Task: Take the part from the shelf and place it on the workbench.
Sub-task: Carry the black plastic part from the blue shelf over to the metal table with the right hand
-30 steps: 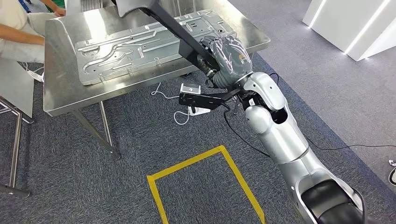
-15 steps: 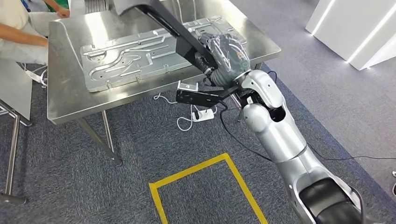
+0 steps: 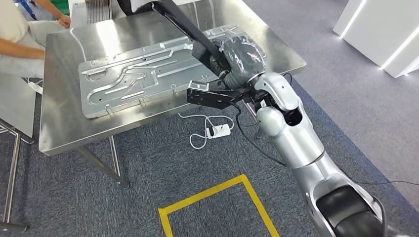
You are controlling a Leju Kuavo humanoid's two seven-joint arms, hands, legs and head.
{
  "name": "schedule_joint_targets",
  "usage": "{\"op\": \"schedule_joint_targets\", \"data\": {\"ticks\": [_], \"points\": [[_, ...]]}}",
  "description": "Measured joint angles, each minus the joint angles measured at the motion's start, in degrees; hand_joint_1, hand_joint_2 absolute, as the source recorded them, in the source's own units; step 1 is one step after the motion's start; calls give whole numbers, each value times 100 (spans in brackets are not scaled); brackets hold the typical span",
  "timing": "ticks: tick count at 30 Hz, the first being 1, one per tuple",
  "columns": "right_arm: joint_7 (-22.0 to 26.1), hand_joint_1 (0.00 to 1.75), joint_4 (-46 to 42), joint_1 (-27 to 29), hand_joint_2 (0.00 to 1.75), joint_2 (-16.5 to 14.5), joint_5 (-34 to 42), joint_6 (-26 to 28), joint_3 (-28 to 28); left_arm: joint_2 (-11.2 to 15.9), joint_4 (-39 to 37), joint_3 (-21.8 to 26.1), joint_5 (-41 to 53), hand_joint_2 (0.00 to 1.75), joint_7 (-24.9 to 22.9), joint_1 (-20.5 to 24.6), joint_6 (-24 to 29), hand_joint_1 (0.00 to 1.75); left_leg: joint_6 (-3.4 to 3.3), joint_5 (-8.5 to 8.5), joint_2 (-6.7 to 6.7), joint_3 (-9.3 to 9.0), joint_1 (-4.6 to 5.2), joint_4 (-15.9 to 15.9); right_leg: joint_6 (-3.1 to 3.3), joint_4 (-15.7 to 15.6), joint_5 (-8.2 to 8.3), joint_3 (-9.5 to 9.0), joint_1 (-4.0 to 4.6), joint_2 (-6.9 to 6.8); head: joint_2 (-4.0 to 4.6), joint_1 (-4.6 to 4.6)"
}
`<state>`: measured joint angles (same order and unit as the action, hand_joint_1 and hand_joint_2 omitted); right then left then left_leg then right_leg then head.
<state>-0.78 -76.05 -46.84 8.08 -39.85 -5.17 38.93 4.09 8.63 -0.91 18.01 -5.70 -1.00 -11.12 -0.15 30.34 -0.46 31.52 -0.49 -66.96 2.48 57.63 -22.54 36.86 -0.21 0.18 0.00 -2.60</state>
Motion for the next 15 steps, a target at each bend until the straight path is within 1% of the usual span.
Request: {"op": "schedule_joint_targets", "data": {"ticks": [1,2,3,4,5,6,8,9,10,12,13,14,15], "points": [[-18,175,38,-18,175,-4,-27,-4,1,1,0,1,-1,175,0,2,3,0,10,142,1,254,0,-342,8,-18,-70,-96,0,-2,0,2],[-25,175,79,-25,175,-5,-47,-8,2,2,0,2,-1,175,0,-1,2,0,22,367,2,483,-1,-575,10,-29,-152,-204,1,-2,0,2],[-30,175,119,-27,175,-11,-65,-10,3,1,0,2,-2,175,-1,-11,0,0,32,606,4,652,-1,-662,10,-35,-243,-325,3,1,0,2],[-32,175,155,-35,175,-21,-79,-11,3,0,0,2,-2,175,-2,-26,-3,0,38,750,5,751,-2,-590,8,-36,-336,-451,4,6,0,1],[-35,175,185,-53,175,-34,-93,-16,5,-1,0,1,-2,175,-4,-43,-7,0,35,716,7,798,0,-377,5,-36,-436,-589,8,12,0,2],[-44,175,215,-79,175,-48,-108,-26,10,2,-1,1,-2,175,-8,-65,-6,0,11,430,7,809,9,-57,0,-42,-538,-704,10,15,0,1],[-74,175,295,-159,175,-72,-133,-59,35,21,-7,2,-4,175,-16,-107,-2,0,-65,-498,-4,851,63,617,-33,-27,-736,-905,19,38,-1,-2],[-87,175,336,-198,175,-87,-148,-85,53,31,-10,3,-7,175,-21,-117,2,0,-105,-845,-17,855,96,828,-61,-37,-833,-972,17,53,-1,-2],[-95,175,373,-235,175,-102,-160,-105,67,39,-13,3,-9,175,-29,-121,5,0,-134,-1001,-27,850,119,945,-90,-8,-886,-1052,16,69,-1,0],[-95,175,411,-326,175,-126,-179,-132,80,41,-13,3,-13,175,-41,-104,9,0,-194,-967,-40,699,127,1008,-137,92,-909,-1133,5,76,-1,2],[-91,175,426,-389,175,-128,-182,-133,80,42,-12,4,-12,175,-43,-94,8,0,-230,-940,-38,607,118,1035,-153,288,-861,-1089,1,69,-1,-2],[-87,175,443,-454,175,-129,-186,-135,81,42,-11,4,-12,175,-39,-78,5,0,-265,-900,-37,507,110,1047,-172,565,-846,-945,-5,62,-1,-5],[-85,175,463,-505,175,-131,-192,-143,84,41,-11,5,-11,175,-36,-64,3,0,-284,-848,-36,418,99,1059,-192,915,-888,-722,-16,52,-1,-10]]}}
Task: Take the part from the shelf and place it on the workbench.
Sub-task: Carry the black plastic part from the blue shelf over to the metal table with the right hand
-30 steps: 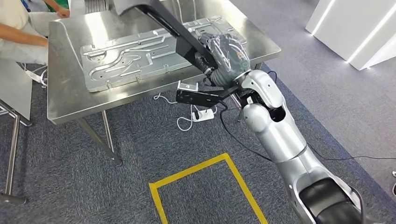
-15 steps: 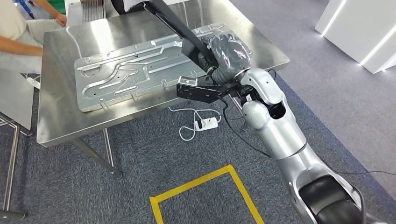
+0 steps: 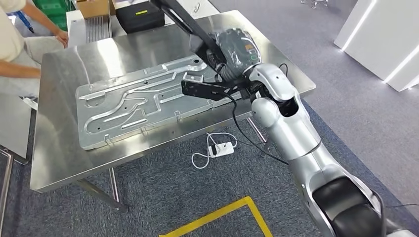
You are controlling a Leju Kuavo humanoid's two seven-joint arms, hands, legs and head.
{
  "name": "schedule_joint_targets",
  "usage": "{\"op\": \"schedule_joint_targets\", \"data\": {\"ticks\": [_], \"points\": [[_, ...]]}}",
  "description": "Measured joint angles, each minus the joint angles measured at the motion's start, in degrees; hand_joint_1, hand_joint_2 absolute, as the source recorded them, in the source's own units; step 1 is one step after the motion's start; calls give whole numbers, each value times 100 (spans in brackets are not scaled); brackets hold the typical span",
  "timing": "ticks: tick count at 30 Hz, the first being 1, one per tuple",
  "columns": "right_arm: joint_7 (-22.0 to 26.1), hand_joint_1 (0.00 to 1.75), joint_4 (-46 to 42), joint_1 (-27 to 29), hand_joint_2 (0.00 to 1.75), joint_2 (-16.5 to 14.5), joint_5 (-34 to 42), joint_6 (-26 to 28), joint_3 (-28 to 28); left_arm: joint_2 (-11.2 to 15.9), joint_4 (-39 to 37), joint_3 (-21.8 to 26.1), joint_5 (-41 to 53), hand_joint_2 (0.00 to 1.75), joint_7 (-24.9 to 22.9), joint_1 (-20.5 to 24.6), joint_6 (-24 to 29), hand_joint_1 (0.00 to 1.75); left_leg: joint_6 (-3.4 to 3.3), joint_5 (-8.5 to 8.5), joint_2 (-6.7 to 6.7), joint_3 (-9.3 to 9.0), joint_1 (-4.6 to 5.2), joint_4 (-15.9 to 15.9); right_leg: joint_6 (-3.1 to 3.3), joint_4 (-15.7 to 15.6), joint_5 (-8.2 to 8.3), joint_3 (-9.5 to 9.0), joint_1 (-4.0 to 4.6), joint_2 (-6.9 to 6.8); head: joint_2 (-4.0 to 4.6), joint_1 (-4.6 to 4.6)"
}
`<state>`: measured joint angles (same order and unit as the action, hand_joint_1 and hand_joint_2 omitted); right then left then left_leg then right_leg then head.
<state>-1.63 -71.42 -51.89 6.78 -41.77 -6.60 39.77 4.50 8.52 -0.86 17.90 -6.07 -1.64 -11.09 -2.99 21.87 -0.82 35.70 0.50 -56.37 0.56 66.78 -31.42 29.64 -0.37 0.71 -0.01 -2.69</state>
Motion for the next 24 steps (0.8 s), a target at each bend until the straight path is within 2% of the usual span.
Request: {"op": "schedule_joint_targets", "data": {"ticks": [1,2,3,4,5,6,7,8,9,10,12,13,15,17,18,19,20,21,23,24], "points": [[2,175,21,-34,175,0,-5,-13,9,0,0,1,1,175,3,11,-3,0,-11,74,1,-80,-7,0,-25,343,-113,256,-9,-6,1,-7],[3,175,45,-50,175,0,-11,-29,24,0,0,1,3,175,6,18,-7,0,-6,155,-1,-167,-16,0,-53,596,-313,505,-25,-10,1,-9],[2,175,68,-61,175,0,-16,-44,39,0,0,1,5,175,9,23,-9,0,8,243,-7,-268,-28,0,-82,708,-532,700,-46,-16,1,-12],[2,175,92,-74,175,0,-16,-57,55,-1,0,1,8,175,14,25,-11,0,26,335,-15,-383,-45,-2,-110,675,-689,834,-68,-24,1,-10],[-2,175,116,-96,175,0,-17,-74,68,-4,0,1,10,175,19,22,-12,0,50,437,-23,-512,-67,-7,-141,499,-698,905,-91,-35,1,-12],[-9,175,138,-125,175,0,-17,-96,78,-7,0,1,12,175,22,15,-14,0,81,545,-30,-636,-91,-15,-176,213,-505,929,-118,-48,1,-13],[-17,175,172,-163,175,4,-17,-123,93,-4,-1,1,15,175,24,7,-14,0,120,651,-36,-745,-104,-34,-209,-118,-79,941,-147,-74,1,-15],[-24,175,214,-214,175,6,-19,-152,116,-1,-2,1,20,175,22,-1,-14,0,163,755,-47,-824,-108,-53,-212,-380,332,946,-165,-106,1,-16],[-25,175,258,-272,175,2,-21,-178,145,5,-3,1,25,175,20,2,-14,0,208,841,-49,-866,-104,-58,-193,-549,669,943,-166,-123,1,-14],[-18,175,305,-334,175,-5,-23,-196,179,11,-3,1,29,175,17,13,-12,0,253,890,-52,-903,-100,-67,-151,-624,861,942,-162,-133,1,-14],[3,175,383,-465,175,-36,-33,-215,230,14,-3,1,34,175,17,32,-10,0,324,876,-39,-887,-109,-128,-42,-636,830,885,-144,-114,1,-10],[12,175,424,-524,175,-50,-41,-217,243,15,-3,1,36,175,21,34,-10,0,353,823,-25,-829,-120,-270,4,-649,796,845,-147,-114,1,-11],[37,175,508,-619,175,-79,-55,-228,287,15,-4,1,37,175,36,32,-14,0,387,820,22,-489,-128,-827,73,-682,711,717,-133,-125,1,-9],[81,175,601,-658,175,-96,-56,-250,379,14,-4,1,40,175,44,28,-18,0,391,1106,50,20,-121,-1494,110,-724,594,548,-89,-151,1,-9],[98,175,645,-660,175,-103,-55,-261,430,13,-4,1,42,175,45,24,-19,0,374,1291,51,237,-107,-1684,124,-739,532,454,-58,-173,1,-9],[108,175,682,-659,175,-110,-51,-272,473,13,-4,1,44,175,44,21,-18,0,337,1417,52,391,-86,-1728,138,-744,461,351,-22,-193,1,-9],[109,175,711,-661,175,-119,-46,-283,505,12,-4,1,44,175,44,15,-17,0,275,1412,57,459,-54,-1606,152,-745,388,245,19,-225,1,-9],[108,175,735,-665,175,-129,-40,-293,531,11,-4,1,44,175,43,7,-16,0,178,1244,78,461,-4,-1343,169,-750,312,129,68,-263,1,-9],[105,175,790,-677,175,-142,-28,-314,583,35,-5,1,43,175,44,-17,-13,0,-111,486,194,400,163,-667,195,-767,159,-57,141,-339,1,-18],[103,175,819,-685,175,-148,-24,-326,617,51,-7,1,40,175,47,-24,-8,0,-229,164,237,361,238,-426,196,-773,89,-121,171,-369,1,-26]]}}
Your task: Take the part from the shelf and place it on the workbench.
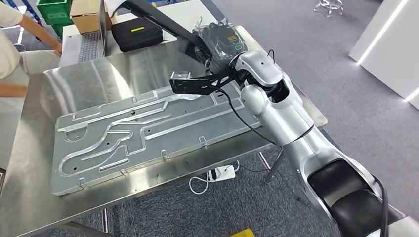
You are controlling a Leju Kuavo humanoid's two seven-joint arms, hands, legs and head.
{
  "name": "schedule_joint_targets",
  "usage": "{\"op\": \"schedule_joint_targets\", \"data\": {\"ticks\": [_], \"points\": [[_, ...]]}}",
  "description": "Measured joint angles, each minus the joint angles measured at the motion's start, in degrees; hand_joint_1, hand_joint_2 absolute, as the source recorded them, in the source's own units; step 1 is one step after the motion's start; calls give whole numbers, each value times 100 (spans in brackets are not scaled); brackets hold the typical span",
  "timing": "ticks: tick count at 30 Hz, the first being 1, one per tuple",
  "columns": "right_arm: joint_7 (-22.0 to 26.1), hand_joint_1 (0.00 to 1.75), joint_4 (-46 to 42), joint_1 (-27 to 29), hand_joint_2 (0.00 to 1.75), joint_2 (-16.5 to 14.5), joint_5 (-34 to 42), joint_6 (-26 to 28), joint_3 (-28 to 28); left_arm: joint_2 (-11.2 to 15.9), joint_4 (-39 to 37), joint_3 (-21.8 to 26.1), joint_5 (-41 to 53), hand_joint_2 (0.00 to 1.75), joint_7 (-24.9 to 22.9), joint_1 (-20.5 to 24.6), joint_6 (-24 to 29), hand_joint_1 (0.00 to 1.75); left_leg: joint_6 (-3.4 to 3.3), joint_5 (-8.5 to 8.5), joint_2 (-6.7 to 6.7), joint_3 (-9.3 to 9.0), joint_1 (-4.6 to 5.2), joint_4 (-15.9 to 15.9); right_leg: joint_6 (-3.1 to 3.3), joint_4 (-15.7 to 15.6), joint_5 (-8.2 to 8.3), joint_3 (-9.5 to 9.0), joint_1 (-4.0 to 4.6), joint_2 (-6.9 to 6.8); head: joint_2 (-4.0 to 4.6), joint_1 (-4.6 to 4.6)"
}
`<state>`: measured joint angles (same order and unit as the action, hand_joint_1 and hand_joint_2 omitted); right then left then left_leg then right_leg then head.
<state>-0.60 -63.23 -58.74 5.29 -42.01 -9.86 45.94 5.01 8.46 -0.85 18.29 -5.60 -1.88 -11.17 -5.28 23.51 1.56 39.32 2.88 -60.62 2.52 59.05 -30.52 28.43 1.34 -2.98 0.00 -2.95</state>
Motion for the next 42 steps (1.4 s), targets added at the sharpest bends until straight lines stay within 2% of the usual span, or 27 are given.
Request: {"op": "schedule_joint_targets", "data": {"ticks": [1,3,5,6,7,9,10,11,13,14,15,18,20,22,24,25,26,27,28,29,30,31,33,36,42], "points": [[-1,175,28,-4,175,-2,3,-11,36,11,-1,1,-6,175,5,2,5,0,-69,-213,23,-20,48,127,-10,-8,-55,-35,11,-26,0,-3],[1,175,68,-13,175,-15,5,-32,89,13,-2,6,-22,175,20,16,14,0,-67,-253,-49,-79,47,194,-46,-39,-137,-98,36,-90,0,-4],[7,175,98,-44,175,-23,8,-44,110,8,-2,12,-32,175,31,22,7,0,-38,-273,-140,-162,-9,308,-90,72,-249,-68,27,18,0,-3],[8,175,110,-68,175,-27,9,-50,119,5,-2,14,-33,175,35,29,2,0,-28,-271,-182,-207,-51,363,-120,296,-355,48,15,119,0,-3],[9,175,131,-84,175,-26,10,-57,130,3,-2,16,-33,175,38,36,-3,0,-17,-257,-230,-237,-76,382,-151,635,-479,250,-20,229,0,-4],[9,175,192,-77,175,-25,16,-86,163,-9,-2,23,-33,175,48,56,-14,0,11,-197,-350,-274,-118,376,-222,1369,-653,762,-86,296,0,-4],[8,175,229,-56,175,-24,22,-101,180,-19,-1,27,-33,175,52,64,-21,0,39,-156,-408,-301,-139,360,-258,1550,-600,956,-119,298,0,-4],[5,175,268,-38,175,-23,36,-117,196,-29,-1,29,-34,175,56,69,-28,0,70,-107,-461,-333,-159,333,-290,1517,-419,1054,-149,298,0,-5],[-10,175,336,-23,175,-22,98,-154,214,-43,0,32,-35,175,59,60,-43,0,144,16,-544,-401,-198,245,-335,925,153,976,-201,311,0,-5],[-23,175,381,-23,175,-24,133,-181,220,-45,-1,32,-35,175,58,49,-48,0,183,73,-583,-414,-208,194,-340,623,370,900,-212,340,0,-6],[-38,175,430,-26,175,-33,164,-210,224,-46,-2,33,-36,175,51,39,-52,0,219,114,-611,-406,-217,149,-328,382,461,819,-215,368,0,-7],[-99,175,595,-17,175,-98,188,-259,242,-53,-2,37,-48,175,27,34,-53,0,318,138,-659,-341,-236,113,-226,184,403,738,-190,394,0,-7],[-121,175,679,-17,175,-134,180,-259,247,-62,-2,39,-58,175,24,28,-52,0,393,199,-548,-310,-232,48,-163,123,419,695,-212,368,0,-5],[-119,175,743,-27,175,-160,175,-267,247,-68,-2,40,-64,175,25,37,-51,0,483,426,-325,-112,-260,-387,-118,66,424,630,-233,339,0,2],[-111,175,817,-21,175,-170,181,-297,255,-71,-2,41,-64,175,39,57,-57,0,562,689,-207,268,-319,-1102,-101,60,395,591,-239,302,0,5],[-108,175,858,-9,175,-176,186,-312,266,-72,-2,41,-63,175,54,62,-66,0,590,717,-193,416,-349,-1333,-102,62,374,572,-244,283,0,6],[-105,175,899,8,175,-186,192,-319,284,-73,-2,41,-61,175,69,63,-74,0,614,632,-187,465,-375,-1356,-110,64,349,546,-253,266,0,5],[-101,175,936,28,175,-201,198,-320,302,-73,-2,41,-56,175,84,61,-82,0,633,446,-181,394,-396,-1153,-125,65,321,510,-265,253,0,6],[-97,175,969,49,175,-221,202,-320,316,-72,-2,42,-51,175,94,57,-84,0,647,205,-168,230,-413,-771,-146,66,289,467,-278,241,0,6],[-91,175,999,66,175,-243,207,-320,326,-73,-2,42,-43,175,102,55,-85,0,656,40,-150,48,-412,-393,-174,61,259,429,-284,229,0,7],[-82,175,1028,79,175,-268,209,-321,332,-74,-2,42,-38,175,112,56,-85,0,645,-54,-138,-109,-398,-73,-204,60,235,405,-283,221,0,9],[-70,175,1058,90,175,-294,209,-324,343,-76,-2,43,-33,175,124,62,-85,0,629,-79,-131,-201,-385,120,-232,57,218,395,-272,214,0,10],[-31,175,1126,126,175,-347,210,-331,395,-83,-2,43,-28,175,144,77,-86,0,601,-48,-149,-247,-374,222,-219,49,214,394,-245,205,0,10],[1,175,1231,192,175,-419,210,-338,497,-91,-2,43,-23,175,153,85,-89,0,593,-45,-183,-248,-371,233,-169,-7,220,359,-243,180,0,11],[2,175,1367,205,175,-484,208,-339,615,-92,-2,43,-22,175,154,81,-89,0,526,-21,-204,-249,-349,231,-192,-96,235,308,-255,159,0,11]]}}
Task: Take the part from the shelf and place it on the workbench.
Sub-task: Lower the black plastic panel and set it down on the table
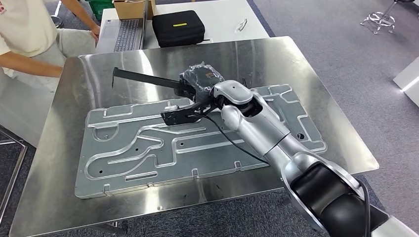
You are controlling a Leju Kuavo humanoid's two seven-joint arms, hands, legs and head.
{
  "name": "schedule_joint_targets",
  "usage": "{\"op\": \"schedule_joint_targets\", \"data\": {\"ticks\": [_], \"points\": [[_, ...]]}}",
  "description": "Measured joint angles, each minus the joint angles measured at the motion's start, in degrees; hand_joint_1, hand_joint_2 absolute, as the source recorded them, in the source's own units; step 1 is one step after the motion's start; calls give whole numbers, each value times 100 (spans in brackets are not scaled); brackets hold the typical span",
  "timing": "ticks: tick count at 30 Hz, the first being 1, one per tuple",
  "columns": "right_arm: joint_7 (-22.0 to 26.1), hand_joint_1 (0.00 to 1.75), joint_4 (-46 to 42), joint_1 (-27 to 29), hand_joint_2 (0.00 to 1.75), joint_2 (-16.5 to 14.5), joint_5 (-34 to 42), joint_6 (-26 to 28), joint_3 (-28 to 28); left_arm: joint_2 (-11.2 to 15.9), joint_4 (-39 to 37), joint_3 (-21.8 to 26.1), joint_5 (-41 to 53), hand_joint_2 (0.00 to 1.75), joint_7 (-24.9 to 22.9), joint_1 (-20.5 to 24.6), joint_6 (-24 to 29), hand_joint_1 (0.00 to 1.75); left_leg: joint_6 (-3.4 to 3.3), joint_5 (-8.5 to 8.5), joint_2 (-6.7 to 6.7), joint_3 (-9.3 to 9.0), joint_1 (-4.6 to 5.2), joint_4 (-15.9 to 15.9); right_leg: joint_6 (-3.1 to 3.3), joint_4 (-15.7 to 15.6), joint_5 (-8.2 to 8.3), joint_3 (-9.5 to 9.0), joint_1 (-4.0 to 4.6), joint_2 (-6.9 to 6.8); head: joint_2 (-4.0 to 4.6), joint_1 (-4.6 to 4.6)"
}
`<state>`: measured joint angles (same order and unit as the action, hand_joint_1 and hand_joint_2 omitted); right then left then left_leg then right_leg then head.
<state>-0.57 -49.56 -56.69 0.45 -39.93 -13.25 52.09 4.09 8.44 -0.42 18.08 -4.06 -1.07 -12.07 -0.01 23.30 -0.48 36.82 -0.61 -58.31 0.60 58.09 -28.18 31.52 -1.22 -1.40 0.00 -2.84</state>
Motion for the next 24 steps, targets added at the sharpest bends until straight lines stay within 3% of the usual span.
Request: {"op": "schedule_joint_targets", "data": {"ticks": [5,9,11,15,24], "points": [[68,175,108,3,175,-49,-5,-25,86,-2,0,7,-32,175,42,4,-61,0,-36,1,3,-1,15,-3,-48,-13,14,-3,-11,1,0,1],[180,0,257,51,0,-127,-17,-58,254,-4,0,61,-67,175,83,5,-93,0,-43,-3,4,-2,17,-6,-118,-17,15,-3,-14,1,0,1],[250,0,339,85,0,-176,-17,-93,342,-4,0,85,-61,175,84,5,-113,0,-44,-4,4,-5,17,-6,-123,-16,16,-3,-12,1,0,1],[319,0,514,145,0,-287,-19,-134,501,-8,0,104,-95,0,49,6,-152,0,-44,-4,4,-12,16,-5,-124,-12,16,-6,-3,3,0,1],[286,0,820,137,0,-540,29,-71,593,-17,0,156,-124,0,-117,4,-64,0,-43,-5,7,-27,10,-4,-127,-3,10,-16,1,5,0,1]]}}
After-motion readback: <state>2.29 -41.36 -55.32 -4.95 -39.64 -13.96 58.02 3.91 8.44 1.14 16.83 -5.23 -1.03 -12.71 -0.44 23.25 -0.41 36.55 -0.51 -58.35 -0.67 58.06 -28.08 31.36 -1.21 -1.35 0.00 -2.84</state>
